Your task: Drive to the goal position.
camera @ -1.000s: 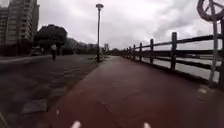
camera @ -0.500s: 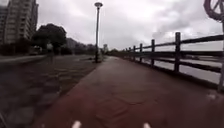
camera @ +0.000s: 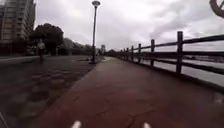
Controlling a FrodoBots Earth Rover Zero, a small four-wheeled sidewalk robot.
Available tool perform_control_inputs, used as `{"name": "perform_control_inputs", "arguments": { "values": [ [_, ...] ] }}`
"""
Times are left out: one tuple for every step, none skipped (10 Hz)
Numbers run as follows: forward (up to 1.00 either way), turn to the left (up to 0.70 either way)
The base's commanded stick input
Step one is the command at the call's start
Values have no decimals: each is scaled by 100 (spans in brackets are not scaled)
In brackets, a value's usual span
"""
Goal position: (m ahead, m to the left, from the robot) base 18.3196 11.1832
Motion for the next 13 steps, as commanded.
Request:
{"name": "perform_control_inputs", "arguments": {
  "values": [
    [50, 0],
    [50, 0],
    [50, 0],
    [50, 0],
    [50, 0],
    [50, 0],
    [50, 0],
    [50, 0],
    [50, 0],
    [50, 0],
    [50, 0],
    [50, 0],
    [50, 0]
  ]
}}
